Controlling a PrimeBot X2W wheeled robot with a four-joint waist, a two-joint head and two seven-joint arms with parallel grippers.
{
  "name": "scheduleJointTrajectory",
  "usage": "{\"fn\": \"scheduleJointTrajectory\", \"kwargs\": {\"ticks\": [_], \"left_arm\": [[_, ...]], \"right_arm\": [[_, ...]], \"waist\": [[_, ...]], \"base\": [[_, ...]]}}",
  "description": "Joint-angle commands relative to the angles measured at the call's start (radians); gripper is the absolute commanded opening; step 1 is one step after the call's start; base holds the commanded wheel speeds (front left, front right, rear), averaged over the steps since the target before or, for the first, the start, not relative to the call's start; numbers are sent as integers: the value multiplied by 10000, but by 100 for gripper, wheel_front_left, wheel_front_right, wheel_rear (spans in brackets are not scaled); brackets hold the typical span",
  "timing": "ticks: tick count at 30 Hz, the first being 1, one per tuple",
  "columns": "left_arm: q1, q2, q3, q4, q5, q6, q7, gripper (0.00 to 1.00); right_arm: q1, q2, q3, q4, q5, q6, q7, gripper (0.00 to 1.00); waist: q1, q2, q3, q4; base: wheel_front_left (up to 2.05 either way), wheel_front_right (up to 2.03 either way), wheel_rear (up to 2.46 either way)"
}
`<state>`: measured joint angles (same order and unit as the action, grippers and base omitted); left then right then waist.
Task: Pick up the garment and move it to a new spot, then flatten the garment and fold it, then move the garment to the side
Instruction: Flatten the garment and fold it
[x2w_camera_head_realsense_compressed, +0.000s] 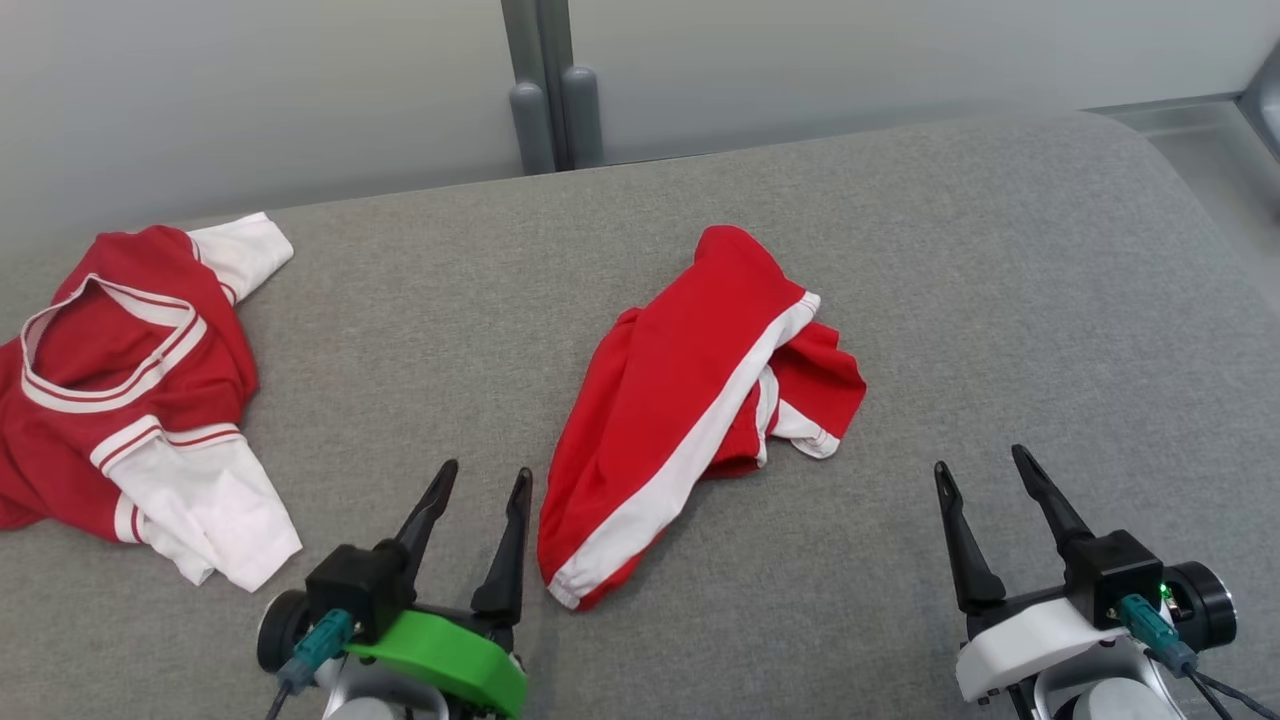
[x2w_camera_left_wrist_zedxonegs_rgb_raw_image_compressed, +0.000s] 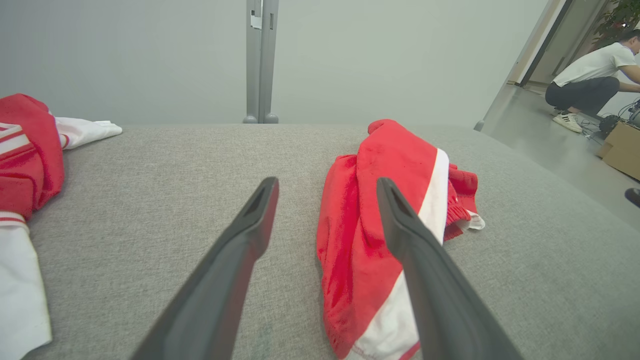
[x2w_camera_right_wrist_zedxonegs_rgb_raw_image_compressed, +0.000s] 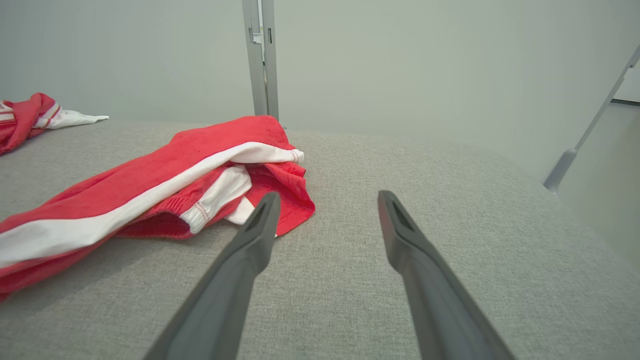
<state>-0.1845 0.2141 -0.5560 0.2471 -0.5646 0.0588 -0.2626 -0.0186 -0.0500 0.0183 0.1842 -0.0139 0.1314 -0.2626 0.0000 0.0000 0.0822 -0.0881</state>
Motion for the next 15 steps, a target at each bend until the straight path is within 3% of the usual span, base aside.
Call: {"fn": "scheduleJointTrajectory", "kwargs": {"ticks": [1, 8, 15], "left_arm": [[460, 302, 213, -407, 246, 234, -24, 100], [1648, 1232, 925, -1365, 728, 742, -25, 100], [2901, 1431, 2005, -2077, 1198, 828, -27, 100]], "right_arm": [[198, -31, -51, -163, -132, -14, -32, 100], [414, -212, -294, -455, -217, -14, -33, 100], [455, -393, -535, -358, -151, -14, -32, 100]], "waist": [[0, 0, -293, 309], [0, 0, -624, 853], [0, 0, -818, 1061]], "base": [[0, 0, 0], [0, 0, 0], [0, 0, 0]]}}
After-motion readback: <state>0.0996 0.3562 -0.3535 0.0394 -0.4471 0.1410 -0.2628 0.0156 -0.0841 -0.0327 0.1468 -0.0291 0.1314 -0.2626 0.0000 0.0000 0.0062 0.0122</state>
